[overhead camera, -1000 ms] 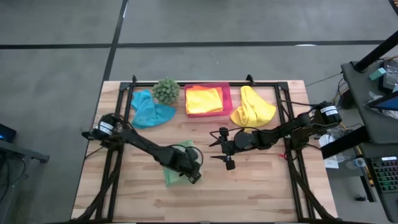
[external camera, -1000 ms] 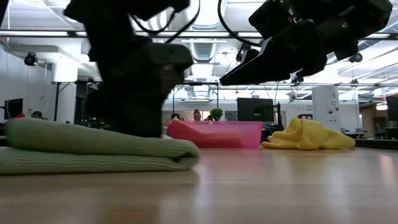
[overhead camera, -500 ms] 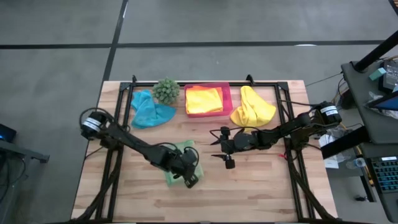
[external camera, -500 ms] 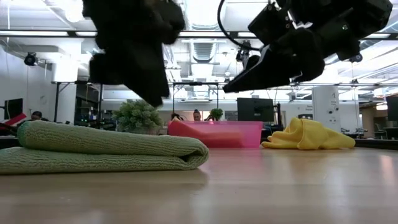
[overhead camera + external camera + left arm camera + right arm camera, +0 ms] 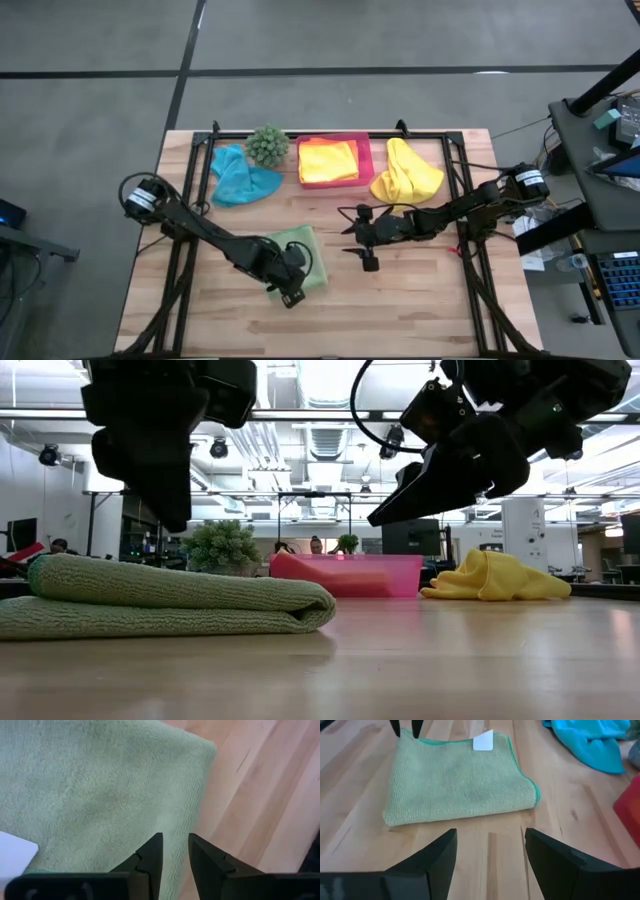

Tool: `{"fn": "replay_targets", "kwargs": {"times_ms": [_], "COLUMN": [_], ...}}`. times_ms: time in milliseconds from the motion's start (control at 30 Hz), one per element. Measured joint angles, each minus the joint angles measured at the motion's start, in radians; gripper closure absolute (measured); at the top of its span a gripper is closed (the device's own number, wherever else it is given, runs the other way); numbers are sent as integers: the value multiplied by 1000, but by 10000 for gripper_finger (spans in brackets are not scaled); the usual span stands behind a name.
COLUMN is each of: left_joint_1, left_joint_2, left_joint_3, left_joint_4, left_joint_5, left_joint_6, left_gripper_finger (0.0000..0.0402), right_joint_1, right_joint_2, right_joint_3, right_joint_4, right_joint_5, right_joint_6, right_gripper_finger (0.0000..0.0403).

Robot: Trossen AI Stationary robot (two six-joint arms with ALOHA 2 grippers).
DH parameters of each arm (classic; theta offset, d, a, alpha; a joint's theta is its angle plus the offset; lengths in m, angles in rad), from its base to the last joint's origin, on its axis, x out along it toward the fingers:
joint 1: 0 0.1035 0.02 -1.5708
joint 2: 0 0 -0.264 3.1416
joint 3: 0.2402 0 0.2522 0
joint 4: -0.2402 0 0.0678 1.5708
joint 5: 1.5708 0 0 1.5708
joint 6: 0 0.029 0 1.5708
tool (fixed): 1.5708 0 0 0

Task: Fold microfiber towels
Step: Put the folded green microfiber towel into red bin

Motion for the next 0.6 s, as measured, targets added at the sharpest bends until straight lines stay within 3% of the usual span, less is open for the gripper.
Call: {"fn": "replay_targets", "kwargs": {"times_ms": [167,300,433,600], "left_joint_1": [-7,-40,-72,-122], "left_joint_2": [-3,-11,-35,-119], "left_joint_3": [-2,-2,-3,-38], "left_joint_4": [-21,-165,-334,-353], "left_joint_5": [76,124,148,82], "left_joint_6": [-1,-10,-119,-333], "left_gripper_finger": [324,324,324,324], "right_joint_1": [0,0,5,7], "right_joint_2": [0,0,0,10], "right_joint_3": [0,0,10,125], "right_joint_4": [1,3,9,-103], "right_joint_5": [0,-20,-99,-106], "right_joint_6": [89,221,290,416], "right_gripper_finger": [179,179,179,179]}}
